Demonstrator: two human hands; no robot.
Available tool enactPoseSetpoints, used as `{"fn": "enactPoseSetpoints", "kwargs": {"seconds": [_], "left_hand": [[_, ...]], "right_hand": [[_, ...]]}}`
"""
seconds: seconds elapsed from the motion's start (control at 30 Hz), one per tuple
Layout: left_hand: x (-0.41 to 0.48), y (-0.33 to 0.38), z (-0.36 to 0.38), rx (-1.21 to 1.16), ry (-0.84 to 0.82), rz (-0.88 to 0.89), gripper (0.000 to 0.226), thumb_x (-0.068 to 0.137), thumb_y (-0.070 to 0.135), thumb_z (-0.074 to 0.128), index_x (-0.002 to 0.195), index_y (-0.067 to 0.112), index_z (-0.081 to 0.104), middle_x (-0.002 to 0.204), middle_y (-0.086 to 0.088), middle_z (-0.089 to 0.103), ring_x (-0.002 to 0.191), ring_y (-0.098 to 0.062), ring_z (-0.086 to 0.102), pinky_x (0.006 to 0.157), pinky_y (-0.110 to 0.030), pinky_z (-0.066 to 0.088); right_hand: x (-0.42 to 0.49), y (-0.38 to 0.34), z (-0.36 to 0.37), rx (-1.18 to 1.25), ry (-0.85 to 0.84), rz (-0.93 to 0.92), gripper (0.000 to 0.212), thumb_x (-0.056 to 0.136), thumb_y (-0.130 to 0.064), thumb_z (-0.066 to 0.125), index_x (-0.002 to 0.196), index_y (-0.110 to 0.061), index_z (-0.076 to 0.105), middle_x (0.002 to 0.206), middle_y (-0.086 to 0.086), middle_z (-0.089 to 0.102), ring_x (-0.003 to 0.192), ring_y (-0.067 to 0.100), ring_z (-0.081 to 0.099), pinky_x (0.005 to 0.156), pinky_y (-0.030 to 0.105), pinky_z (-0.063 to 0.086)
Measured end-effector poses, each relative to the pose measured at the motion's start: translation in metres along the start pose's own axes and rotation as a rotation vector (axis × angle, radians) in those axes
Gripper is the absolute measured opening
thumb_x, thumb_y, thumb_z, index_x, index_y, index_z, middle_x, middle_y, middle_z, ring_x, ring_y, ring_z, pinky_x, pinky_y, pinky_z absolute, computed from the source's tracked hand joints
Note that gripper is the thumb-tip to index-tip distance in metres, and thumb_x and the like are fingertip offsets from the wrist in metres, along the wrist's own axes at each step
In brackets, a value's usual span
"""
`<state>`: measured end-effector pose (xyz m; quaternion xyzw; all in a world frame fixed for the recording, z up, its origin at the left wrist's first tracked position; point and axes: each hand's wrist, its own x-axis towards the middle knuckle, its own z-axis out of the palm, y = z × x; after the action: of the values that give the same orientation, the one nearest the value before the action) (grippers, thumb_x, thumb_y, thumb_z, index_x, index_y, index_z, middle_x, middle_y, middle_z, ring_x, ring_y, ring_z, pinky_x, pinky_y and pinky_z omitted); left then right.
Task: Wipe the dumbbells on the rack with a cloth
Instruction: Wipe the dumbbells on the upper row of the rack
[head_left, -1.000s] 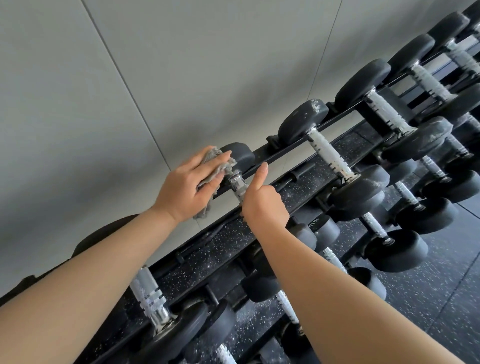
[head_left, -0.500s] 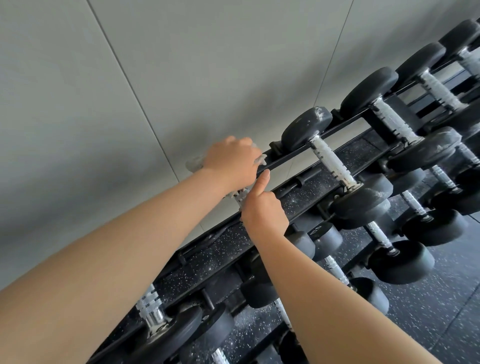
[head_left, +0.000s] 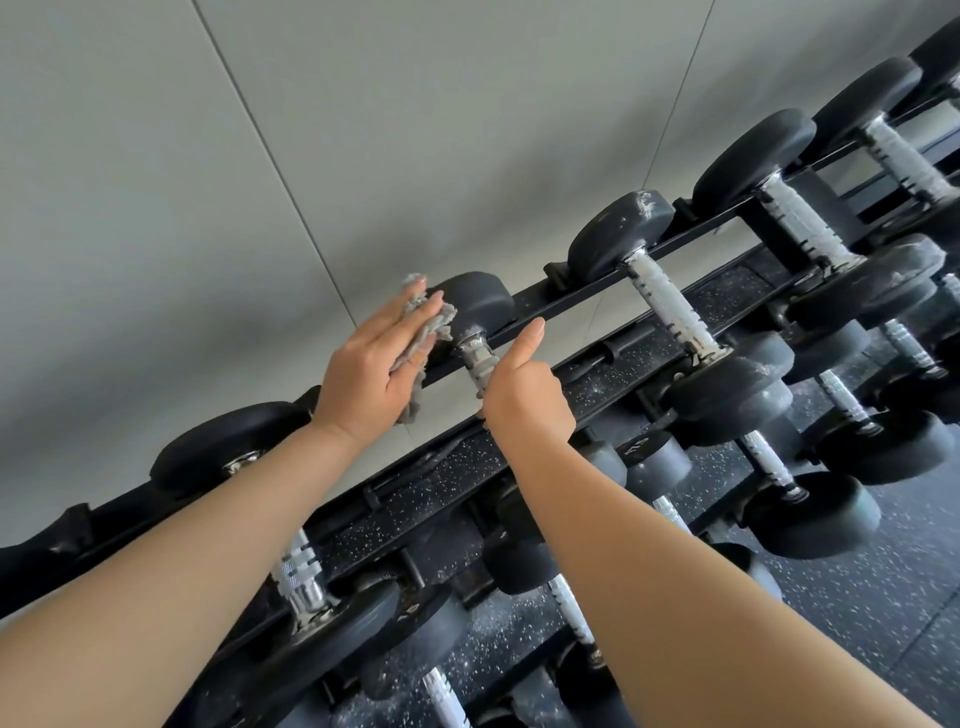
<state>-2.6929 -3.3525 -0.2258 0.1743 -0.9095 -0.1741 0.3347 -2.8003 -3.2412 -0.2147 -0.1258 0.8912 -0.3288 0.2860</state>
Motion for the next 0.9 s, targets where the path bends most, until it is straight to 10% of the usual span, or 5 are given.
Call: {"fn": "enactPoseSetpoints", "kwargs": {"seconds": [0.13,0.3,0.53,0.73,0.9], "left_hand": [[-0.001,0.018,-0.002,-0.133,-0.017,-0.245,0.039,0.099,0.029,0.045,0.133,0.013,0.055,0.145,-0.008,0.047,0.133,-0.015,0.044,0.107,-0.011,0.031],[-0.004,0.05,0.001,-0.248,0.015,-0.441,0.04,0.101,0.022,0.046,0.139,0.012,0.048,0.152,-0.006,0.036,0.14,-0.03,0.034,0.113,-0.041,0.033],[-0.004,0.06,0.001,-0.169,-0.099,-0.443,0.046,0.101,0.029,0.042,0.146,0.017,0.038,0.157,0.001,0.023,0.148,-0.018,0.003,0.12,-0.042,0.014],[0.006,0.082,-0.011,-0.421,-0.204,-0.622,0.082,0.091,0.064,0.018,0.154,0.013,0.005,0.161,0.0,-0.004,0.147,-0.014,-0.014,0.121,-0.036,-0.004],[0.009,0.076,-0.013,-0.615,-0.192,-0.705,0.132,0.054,0.1,0.021,0.154,0.017,0.002,0.161,0.003,-0.004,0.147,-0.006,-0.008,0.121,-0.032,-0.002]], "right_hand": [[-0.006,-0.001,0.0,0.064,-0.022,-0.015,0.06,0.102,-0.038,0.014,0.157,-0.022,-0.003,0.111,0.007,0.066,0.099,0.03,0.063,0.09,0.044,0.05],[-0.007,0.0,-0.003,0.206,-0.04,-0.059,0.075,0.096,-0.056,-0.001,0.118,-0.016,0.058,0.098,0.004,0.065,0.091,0.025,0.06,0.084,0.036,0.046],[-0.013,0.003,-0.011,0.656,-0.134,-0.156,0.053,0.096,-0.062,0.038,0.086,-0.024,0.074,0.09,-0.01,0.07,0.092,0.008,0.061,0.082,0.03,0.045],[-0.021,-0.004,-0.015,0.414,-0.195,-0.242,0.071,0.09,-0.076,0.034,0.046,-0.023,0.052,0.067,-0.006,0.049,0.085,0.018,0.05,0.109,0.047,0.034],[-0.016,0.002,-0.006,0.257,-0.109,-0.416,0.06,0.084,-0.07,0.055,0.061,-0.016,0.044,0.072,-0.004,0.052,0.092,0.022,0.054,0.1,0.048,0.036]]}}
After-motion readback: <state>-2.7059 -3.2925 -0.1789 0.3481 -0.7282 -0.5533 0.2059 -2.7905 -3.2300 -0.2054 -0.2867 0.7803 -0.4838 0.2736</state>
